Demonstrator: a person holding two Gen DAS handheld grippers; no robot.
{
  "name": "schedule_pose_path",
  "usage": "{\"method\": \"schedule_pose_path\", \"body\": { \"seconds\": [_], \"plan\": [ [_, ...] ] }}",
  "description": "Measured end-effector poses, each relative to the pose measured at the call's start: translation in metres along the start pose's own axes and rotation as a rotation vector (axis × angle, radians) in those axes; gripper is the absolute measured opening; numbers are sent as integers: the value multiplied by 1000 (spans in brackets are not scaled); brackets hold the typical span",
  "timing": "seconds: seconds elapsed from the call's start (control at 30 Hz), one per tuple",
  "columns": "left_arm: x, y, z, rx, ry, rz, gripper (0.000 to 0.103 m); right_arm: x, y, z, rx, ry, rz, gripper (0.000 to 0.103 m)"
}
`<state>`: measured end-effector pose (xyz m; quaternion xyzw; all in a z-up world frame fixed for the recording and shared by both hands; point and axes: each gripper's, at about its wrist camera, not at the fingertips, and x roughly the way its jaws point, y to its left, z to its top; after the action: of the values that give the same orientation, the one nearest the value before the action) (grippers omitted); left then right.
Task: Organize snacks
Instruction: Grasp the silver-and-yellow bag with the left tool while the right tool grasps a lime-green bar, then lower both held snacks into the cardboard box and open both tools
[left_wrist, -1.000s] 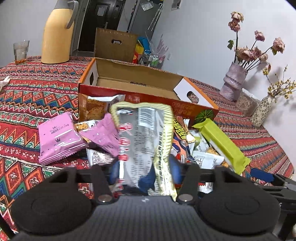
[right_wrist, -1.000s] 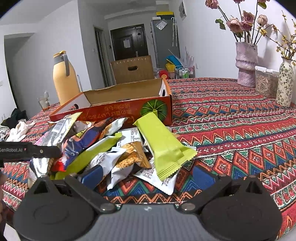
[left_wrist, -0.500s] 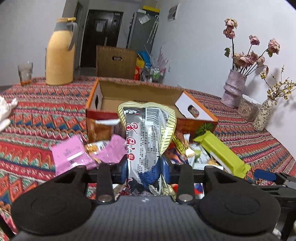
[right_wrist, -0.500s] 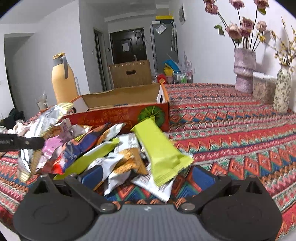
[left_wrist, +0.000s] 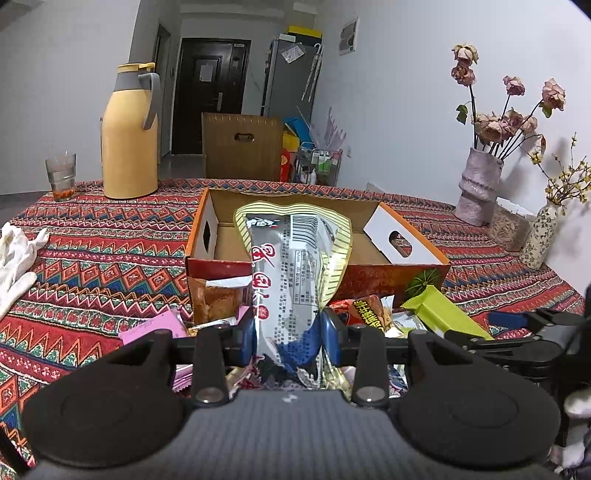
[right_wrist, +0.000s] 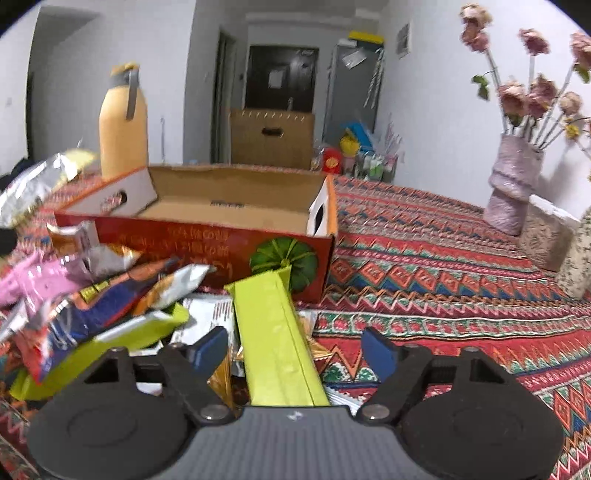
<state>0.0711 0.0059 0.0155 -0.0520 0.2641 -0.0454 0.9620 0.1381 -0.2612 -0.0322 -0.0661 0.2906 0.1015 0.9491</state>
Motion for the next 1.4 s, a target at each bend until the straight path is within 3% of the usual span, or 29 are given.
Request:
{"method": "schedule_pose_path", "body": {
  "seconds": [0.17, 0.33, 0.67, 0.93, 1.2, 1.4],
  "plan": [
    [5, 3, 0, -1, 10, 4, 37, 14, 2, -4, -35, 46, 18, 55],
    [9, 4, 3, 2, 11, 5, 37, 9, -1, -3, -32, 28, 19, 38],
    [13, 4, 22, 16, -16, 14, 37, -15, -12, 9, 11, -56, 42, 36],
    [27, 5, 52, 17, -34, 36, 37, -19, -8, 39, 22, -138, 57, 36],
    [56, 6, 87, 8, -40, 63, 37, 4, 3, 88, 29, -188, 67, 36],
    [86, 8, 110, -12, -33, 90, 37, 42, 8, 118, 64, -157, 62, 36]
  ]
}}
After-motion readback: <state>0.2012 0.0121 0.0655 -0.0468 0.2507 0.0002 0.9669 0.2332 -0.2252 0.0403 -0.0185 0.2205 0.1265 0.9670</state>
